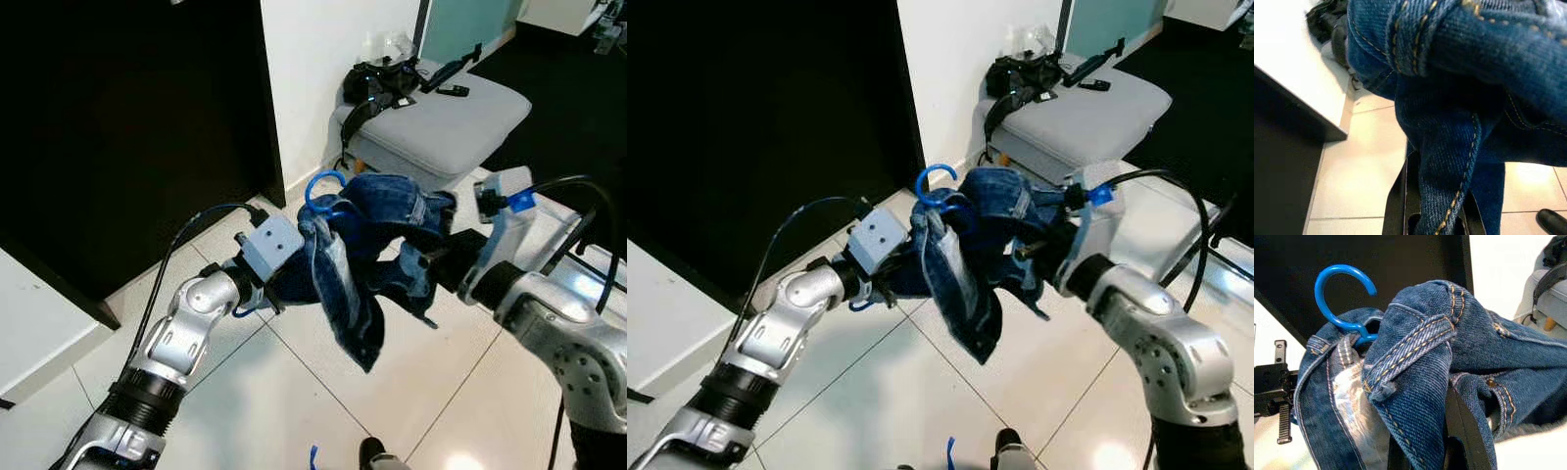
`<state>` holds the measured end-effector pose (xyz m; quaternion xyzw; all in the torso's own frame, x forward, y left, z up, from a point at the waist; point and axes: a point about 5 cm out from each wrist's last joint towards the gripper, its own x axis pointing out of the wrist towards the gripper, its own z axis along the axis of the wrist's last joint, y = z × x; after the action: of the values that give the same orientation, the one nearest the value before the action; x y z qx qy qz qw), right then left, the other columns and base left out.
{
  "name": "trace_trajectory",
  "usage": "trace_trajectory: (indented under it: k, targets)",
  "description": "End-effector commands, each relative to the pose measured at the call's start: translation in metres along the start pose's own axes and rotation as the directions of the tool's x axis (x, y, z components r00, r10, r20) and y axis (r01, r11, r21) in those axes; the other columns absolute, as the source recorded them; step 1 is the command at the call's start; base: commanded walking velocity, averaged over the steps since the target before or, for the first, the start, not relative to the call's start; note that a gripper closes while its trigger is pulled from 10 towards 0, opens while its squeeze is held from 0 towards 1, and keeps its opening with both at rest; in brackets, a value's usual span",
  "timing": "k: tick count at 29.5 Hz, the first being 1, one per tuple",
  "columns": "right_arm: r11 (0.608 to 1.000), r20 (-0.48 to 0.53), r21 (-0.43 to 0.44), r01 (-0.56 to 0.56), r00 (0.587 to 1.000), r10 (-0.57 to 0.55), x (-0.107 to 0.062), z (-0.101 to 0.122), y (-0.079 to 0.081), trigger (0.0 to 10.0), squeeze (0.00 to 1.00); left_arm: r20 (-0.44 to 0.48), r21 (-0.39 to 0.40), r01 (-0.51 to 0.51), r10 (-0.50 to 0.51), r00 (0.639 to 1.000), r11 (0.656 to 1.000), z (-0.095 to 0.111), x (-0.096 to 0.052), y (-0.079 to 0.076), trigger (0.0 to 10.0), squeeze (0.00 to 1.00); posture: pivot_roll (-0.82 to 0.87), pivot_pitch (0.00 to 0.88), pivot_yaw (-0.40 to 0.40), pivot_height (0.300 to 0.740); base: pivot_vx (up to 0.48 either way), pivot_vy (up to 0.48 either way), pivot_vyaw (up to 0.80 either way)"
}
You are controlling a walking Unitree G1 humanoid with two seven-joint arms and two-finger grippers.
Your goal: Hang hanger
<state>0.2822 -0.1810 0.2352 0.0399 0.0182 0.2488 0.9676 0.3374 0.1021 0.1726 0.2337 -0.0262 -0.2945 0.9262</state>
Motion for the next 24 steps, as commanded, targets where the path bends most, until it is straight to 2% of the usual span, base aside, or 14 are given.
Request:
trace_trajectory:
  k: [1,4,5,7,8,9,12,14,16,20,21,22,23,24]
  targets:
    - [0.999,-0.032,-0.005,0.05,0.998,-0.05,-0.005,0.0,-0.008,0.0,0.0,-0.069,-0.016,-0.146,0.145,0.987,0.989,-0.013,-0.005,0.016,10.0,0.0,0.02,0.202,0.083,0.74,0.0,0.0,0.0]
    - [0.994,-0.043,-0.02,0.107,0.993,-0.107,-0.009,0.002,-0.02,0.0,0.0,-0.095,-0.008,-0.2,0.199,0.975,0.98,-0.019,-0.009,0.024,10.0,0.0,0.02,0.202,0.082,0.74,0.0,0.0,0.0]
    - [0.985,-0.05,-0.039,0.166,0.985,-0.168,-0.015,0.004,-0.033,0.0,0.0,-0.108,0.0,-0.25,0.248,0.963,0.968,-0.022,-0.012,0.033,10.0,0.0,0.02,0.202,0.078,0.74,0.0,0.0,0.0]
    - [0.985,-0.05,-0.039,0.166,0.985,-0.168,-0.015,0.004,-0.033,0.0,0.0,-0.108,0.0,-0.25,0.248,0.963,0.968,-0.022,-0.012,0.033,10.0,0.0,0.02,0.202,0.078,0.74,0.0,0.0,0.0]
    - [0.97,-0.055,-0.061,0.234,0.97,-0.237,-0.021,0.006,-0.045,0.0,0.0,-0.116,0.009,-0.284,0.283,0.952,0.959,-0.024,-0.015,0.04,10.0,0.0,0.02,0.201,0.077,0.74,0.0,0.0,0.0]
    - [0.97,-0.055,-0.061,0.234,0.97,-0.237,-0.021,0.006,-0.045,0.0,0.0,-0.116,0.009,-0.284,0.283,0.952,0.959,-0.024,-0.015,0.04,10.0,0.0,0.02,0.201,0.077,0.74,0.0,0.0,0.0]
    - [0.877,-0.052,-0.108,0.468,0.878,-0.475,-0.049,0.014,-0.09,0.0,0.0,-0.114,0.05,-0.319,0.323,0.939,0.946,-0.028,-0.024,0.051,10.0,0.0,0.02,0.2,0.076,0.74,0.0,0.0,0.0]
    - [0.86,-0.054,-0.112,0.498,0.861,-0.505,-0.054,0.015,-0.096,0.0,0.0,-0.115,0.056,-0.326,0.33,0.937,0.944,-0.029,-0.025,0.052,10.0,0.0,0.02,0.2,0.076,0.74,0.0,0.0,0.0]
    - [0.856,-0.07,-0.117,0.504,0.855,-0.514,-0.057,0.015,-0.098,0.0,0.0,-0.113,0.06,-0.336,0.341,0.933,0.94,-0.029,-0.025,0.053,10.0,0.0,0.02,0.199,0.076,0.74,0.0,0.0,0.0]
    - [0.886,-0.137,-0.107,0.45,0.876,-0.462,-0.055,0.006,-0.091,0.0,0.0,-0.1,0.057,-0.361,0.365,0.926,0.931,-0.026,-0.025,0.053,10.0,0.0,0.02,0.198,0.075,0.74,0.0,0.0,0.0]
    - [0.907,-0.162,-0.099,0.41,0.892,-0.421,-0.052,0.001,-0.084,0.0,0.0,-0.091,0.052,-0.37,0.373,0.923,0.928,-0.024,-0.023,0.052,10.0,0.0,0.02,0.197,0.076,0.74,0.0,0.0,0.0]
    - [0.907,-0.162,-0.099,0.41,0.892,-0.421,-0.052,0.001,-0.084,0.0,0.0,-0.091,0.052,-0.37,0.373,0.923,0.928,-0.024,-0.023,0.052,10.0,0.0,0.02,0.197,0.076,0.74,0.0,0.0,0.0]
    - [0.929,-0.169,-0.088,0.36,0.914,-0.37,-0.046,-0.002,-0.073,0.0,0.0,-0.081,0.044,-0.37,0.373,0.924,0.928,-0.022,-0.021,0.05,10.0,0.0,0.02,0.196,0.076,0.74,0.0,0.0,0.0]
    - [0.929,-0.169,-0.088,0.36,0.914,-0.37,-0.046,-0.002,-0.073,0.0,0.0,-0.081,0.044,-0.37,0.373,0.924,0.928,-0.022,-0.021,0.05,10.0,0.0,0.02,0.196,0.076,0.74,0.0,0.0,0.0]
